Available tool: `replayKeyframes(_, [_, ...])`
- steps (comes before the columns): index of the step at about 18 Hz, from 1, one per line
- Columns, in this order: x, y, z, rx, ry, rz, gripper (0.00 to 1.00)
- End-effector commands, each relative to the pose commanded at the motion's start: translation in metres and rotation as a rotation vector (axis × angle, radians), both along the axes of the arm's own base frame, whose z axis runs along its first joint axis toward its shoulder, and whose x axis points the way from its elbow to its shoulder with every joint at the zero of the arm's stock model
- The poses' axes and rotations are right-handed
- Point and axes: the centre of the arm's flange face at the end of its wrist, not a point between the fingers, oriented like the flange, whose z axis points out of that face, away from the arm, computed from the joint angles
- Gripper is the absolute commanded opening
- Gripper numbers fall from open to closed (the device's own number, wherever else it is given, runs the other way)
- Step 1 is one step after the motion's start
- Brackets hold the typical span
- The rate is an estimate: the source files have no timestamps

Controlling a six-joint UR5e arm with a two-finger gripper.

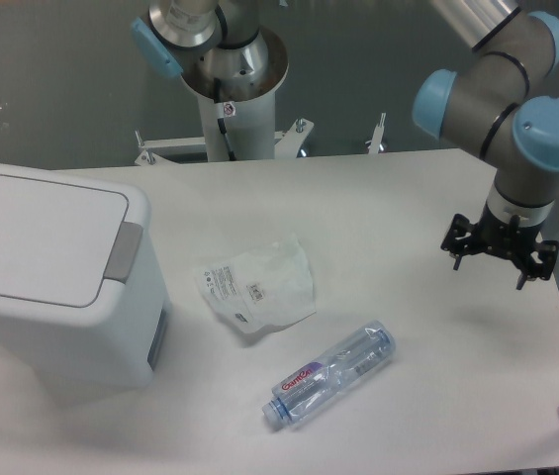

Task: Open the trash can
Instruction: 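Move the open gripper toward the white trash bin's lid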

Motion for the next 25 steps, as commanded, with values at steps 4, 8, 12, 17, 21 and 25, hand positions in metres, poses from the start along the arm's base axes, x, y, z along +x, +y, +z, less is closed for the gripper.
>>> replayKeyframes(4, [0.019, 0.007, 0.001, -0.002, -0.007, -0.017, 1.0])
replayKeyframes(8, [0.025, 0.017, 0.001, 0.027, -0.03, 0.14, 1.0])
replayKeyframes(12, [0.038, 0.039, 0.009, 0.054, -0.037, 0.187, 1.0])
replayKeyframes(17, [0.061, 0.072, 0.032, 0.148, -0.079, 0.332, 1.0])
replayKeyframes(21, [0.085, 0.106, 0.057, 0.223, -0.132, 0.461, 1.0])
replayKeyframes(25, [0.098, 0.112, 0.065, 0.248, -0.195, 0.508, 1.0])
